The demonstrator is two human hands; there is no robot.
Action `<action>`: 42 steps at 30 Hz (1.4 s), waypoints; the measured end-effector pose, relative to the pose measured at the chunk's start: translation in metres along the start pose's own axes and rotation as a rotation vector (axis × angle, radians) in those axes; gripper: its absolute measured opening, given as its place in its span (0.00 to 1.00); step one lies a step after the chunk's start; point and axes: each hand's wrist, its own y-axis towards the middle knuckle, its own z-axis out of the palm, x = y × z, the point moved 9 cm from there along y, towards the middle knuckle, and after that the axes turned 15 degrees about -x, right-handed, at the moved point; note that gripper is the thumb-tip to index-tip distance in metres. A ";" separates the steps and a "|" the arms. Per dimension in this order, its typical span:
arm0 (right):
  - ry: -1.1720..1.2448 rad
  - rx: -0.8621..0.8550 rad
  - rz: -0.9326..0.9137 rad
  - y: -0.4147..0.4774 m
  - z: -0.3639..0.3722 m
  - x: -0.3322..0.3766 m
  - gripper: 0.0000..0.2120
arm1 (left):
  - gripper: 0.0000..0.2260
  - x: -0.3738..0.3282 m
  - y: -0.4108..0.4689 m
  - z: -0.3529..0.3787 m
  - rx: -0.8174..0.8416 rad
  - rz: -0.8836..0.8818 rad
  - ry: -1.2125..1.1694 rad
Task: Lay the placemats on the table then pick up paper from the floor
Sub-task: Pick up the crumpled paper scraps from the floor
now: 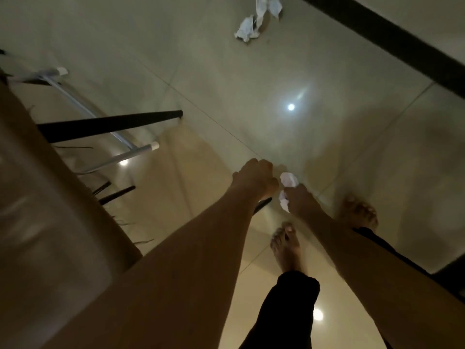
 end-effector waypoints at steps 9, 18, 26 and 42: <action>-0.107 0.003 -0.155 -0.064 -0.137 0.099 0.12 | 0.19 -0.020 -0.071 -0.066 -0.006 -0.194 -0.457; -0.041 0.047 -0.074 -0.025 -0.138 0.078 0.32 | 0.04 0.024 -0.038 -0.036 -0.288 -0.510 -0.731; -0.496 -0.064 -0.113 0.059 -0.053 0.012 0.31 | 0.05 0.029 0.024 0.020 -0.182 -0.369 -0.659; 0.381 0.102 -0.011 -0.056 -0.235 0.269 0.18 | 0.12 -0.017 -0.045 -0.175 -0.197 -0.491 -1.265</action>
